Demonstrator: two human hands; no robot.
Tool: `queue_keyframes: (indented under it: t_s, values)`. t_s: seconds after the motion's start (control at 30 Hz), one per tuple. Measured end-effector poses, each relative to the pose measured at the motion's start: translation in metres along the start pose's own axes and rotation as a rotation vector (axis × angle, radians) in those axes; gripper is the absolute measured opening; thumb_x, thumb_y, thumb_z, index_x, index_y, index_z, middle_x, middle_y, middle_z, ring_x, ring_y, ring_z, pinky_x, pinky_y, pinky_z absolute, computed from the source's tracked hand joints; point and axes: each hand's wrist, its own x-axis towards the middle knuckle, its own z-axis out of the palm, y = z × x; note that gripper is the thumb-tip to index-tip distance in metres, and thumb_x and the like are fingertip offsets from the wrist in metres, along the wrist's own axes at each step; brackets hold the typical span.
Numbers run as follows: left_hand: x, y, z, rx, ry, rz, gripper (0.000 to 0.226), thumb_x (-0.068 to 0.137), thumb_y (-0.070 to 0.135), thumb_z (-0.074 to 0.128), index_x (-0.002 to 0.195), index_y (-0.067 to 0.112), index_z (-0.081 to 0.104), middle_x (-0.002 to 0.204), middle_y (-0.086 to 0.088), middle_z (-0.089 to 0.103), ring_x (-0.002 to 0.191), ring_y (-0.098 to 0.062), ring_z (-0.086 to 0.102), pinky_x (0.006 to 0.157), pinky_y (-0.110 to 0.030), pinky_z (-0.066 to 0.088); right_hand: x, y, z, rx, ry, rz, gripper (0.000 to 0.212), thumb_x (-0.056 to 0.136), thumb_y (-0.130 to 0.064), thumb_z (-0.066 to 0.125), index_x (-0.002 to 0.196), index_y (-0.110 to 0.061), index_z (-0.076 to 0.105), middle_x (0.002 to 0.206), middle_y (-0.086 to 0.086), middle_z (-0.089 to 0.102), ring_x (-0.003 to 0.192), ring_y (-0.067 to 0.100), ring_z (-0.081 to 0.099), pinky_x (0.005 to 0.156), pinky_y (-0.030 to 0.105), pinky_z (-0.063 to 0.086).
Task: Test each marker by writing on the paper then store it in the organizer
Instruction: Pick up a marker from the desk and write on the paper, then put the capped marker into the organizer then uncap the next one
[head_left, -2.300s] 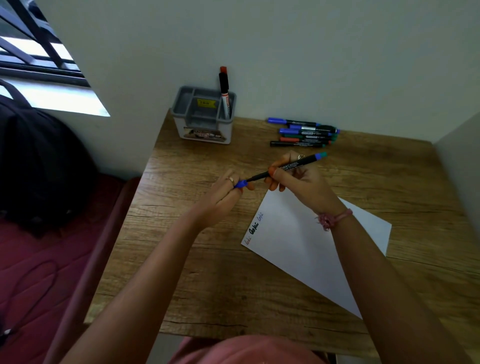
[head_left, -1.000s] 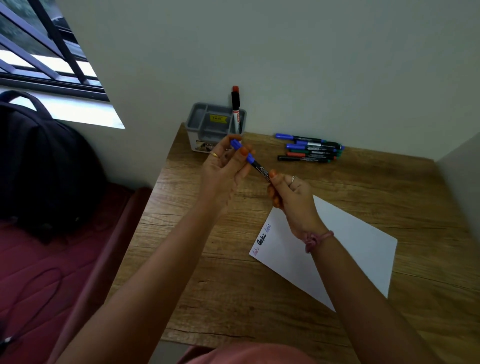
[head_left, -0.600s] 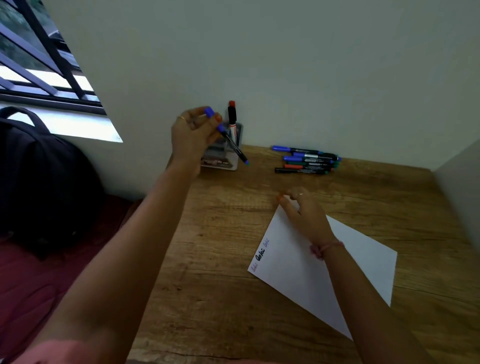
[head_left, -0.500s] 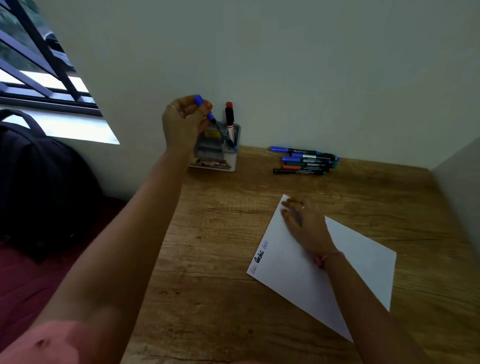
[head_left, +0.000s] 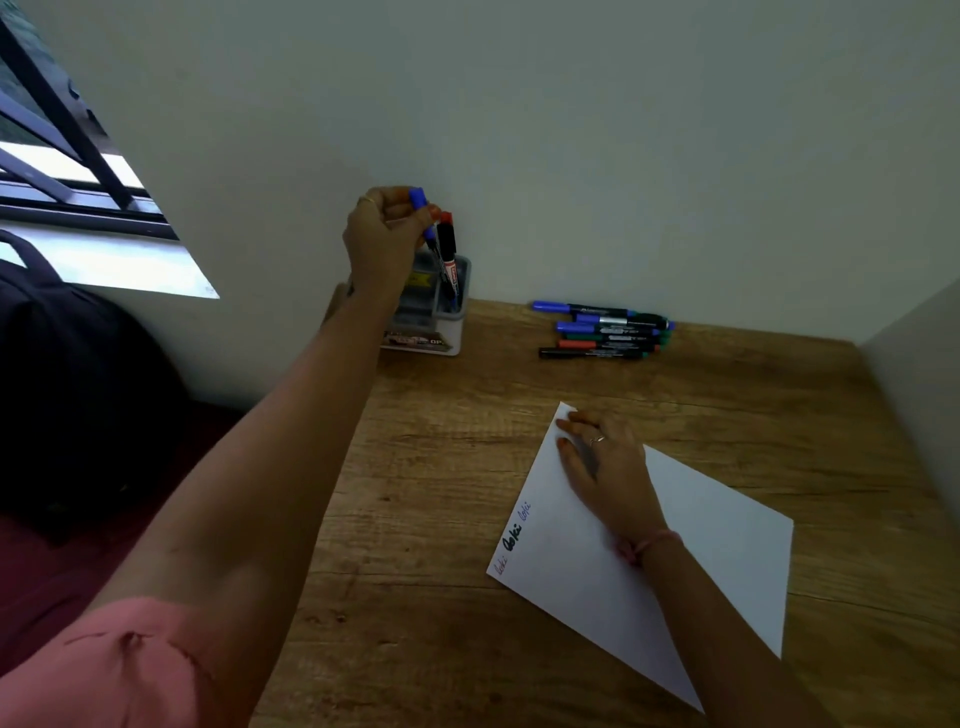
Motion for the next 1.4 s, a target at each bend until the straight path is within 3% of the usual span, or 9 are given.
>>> queue_keyframes:
  t_s: [0.23,0.37,0.43,0.5,0.67,0.9,1.03,1.17,1.4]
  values:
    - [-0.005,-0.026,0.009,0.209,-0.066,0.001,0.034,0.076,0.013,0.076,0.105,0.002,0.061,0.099,-0.009,0.067,0.086,-0.014,0.064,0.081,-0.036,0.056,0.000,0.001,0.000,-0.011,0.003,-0.008,0.035,0.089,-0.031,0.051,0.120,-0.018,0.061,0.125,0.004,0.057,0.116,0.024,0.049,0.097,0.032,0.028]
    - [-0.006,-0.027,0.009,0.266,-0.072,0.021,0.044,0.074,0.016,0.077,0.111,0.001,0.059,0.103,-0.008,0.066,0.087,-0.008,0.059,0.075,-0.013,0.050,0.000,0.000,-0.001,-0.004,0.007,-0.007,0.038,0.088,-0.034,0.048,0.120,-0.018,0.062,0.126,0.003,0.057,0.117,0.022,0.047,0.097,0.031,0.027]
    - [-0.006,-0.027,0.008,0.266,-0.057,0.020,0.048,0.073,0.018,0.079,0.113,0.002,0.057,0.103,-0.007,0.065,0.089,-0.009,0.059,0.076,-0.015,0.050,0.000,0.001,-0.001,-0.001,0.008,-0.006,0.039,0.088,-0.035,0.047,0.120,-0.019,0.061,0.126,0.003,0.057,0.117,0.021,0.047,0.098,0.031,0.026]
    - [-0.006,-0.026,0.007,0.249,-0.019,0.011,0.053,0.070,0.020,0.081,0.114,0.004,0.056,0.098,-0.005,0.062,0.087,-0.012,0.059,0.078,-0.022,0.052,0.000,0.001,0.000,-0.005,0.001,-0.004,0.038,0.088,-0.034,0.048,0.121,-0.019,0.061,0.126,0.003,0.057,0.117,0.022,0.047,0.098,0.031,0.026]
    - [-0.020,-0.017,0.011,0.212,0.078,0.157,0.042,0.072,0.025,0.079,0.101,0.013,0.052,0.074,0.010,0.047,0.066,-0.002,0.048,0.066,-0.016,0.046,0.001,0.003,0.001,-0.007,0.010,-0.004,0.039,0.088,-0.036,0.047,0.121,-0.019,0.061,0.125,0.003,0.057,0.117,0.022,0.047,0.098,0.031,0.026]
    - [-0.088,-0.021,0.060,0.352,-0.377,0.340,0.009,0.088,0.013,0.060,0.095,0.011,0.055,0.080,-0.004,0.056,0.066,-0.007,0.053,0.059,-0.014,0.045,0.000,0.002,0.000,0.010,0.018,-0.017,0.036,0.089,-0.033,0.050,0.120,-0.019,0.062,0.125,0.002,0.058,0.116,0.021,0.048,0.098,0.030,0.028]
    - [-0.103,-0.046,0.085,0.526,-0.577,0.215,0.022,0.091,0.010,0.055,0.113,0.005,0.057,0.114,-0.010,0.056,0.095,-0.011,0.056,0.084,-0.019,0.049,0.001,0.003,0.001,0.021,0.027,-0.030,0.035,0.089,-0.033,0.051,0.118,-0.019,0.063,0.123,0.002,0.058,0.115,0.019,0.049,0.098,0.032,0.032]
    - [-0.102,-0.068,0.094,0.901,-0.657,0.175,0.038,0.094,0.017,0.049,0.131,0.007,0.048,0.132,-0.012,0.047,0.121,-0.024,0.042,0.098,-0.034,0.040,0.001,0.004,0.001,0.034,0.028,-0.032,0.037,0.090,-0.037,0.047,0.119,-0.019,0.062,0.123,0.002,0.059,0.114,0.020,0.049,0.098,0.032,0.032]
    - [-0.109,-0.071,0.092,1.104,-0.703,0.307,0.032,0.097,0.022,0.044,0.124,0.008,0.055,0.126,-0.010,0.050,0.114,-0.025,0.043,0.093,-0.034,0.040,0.001,0.007,0.003,0.041,0.024,-0.027,0.035,0.090,-0.034,0.050,0.120,-0.020,0.062,0.124,0.003,0.058,0.116,0.021,0.048,0.099,0.035,0.033]
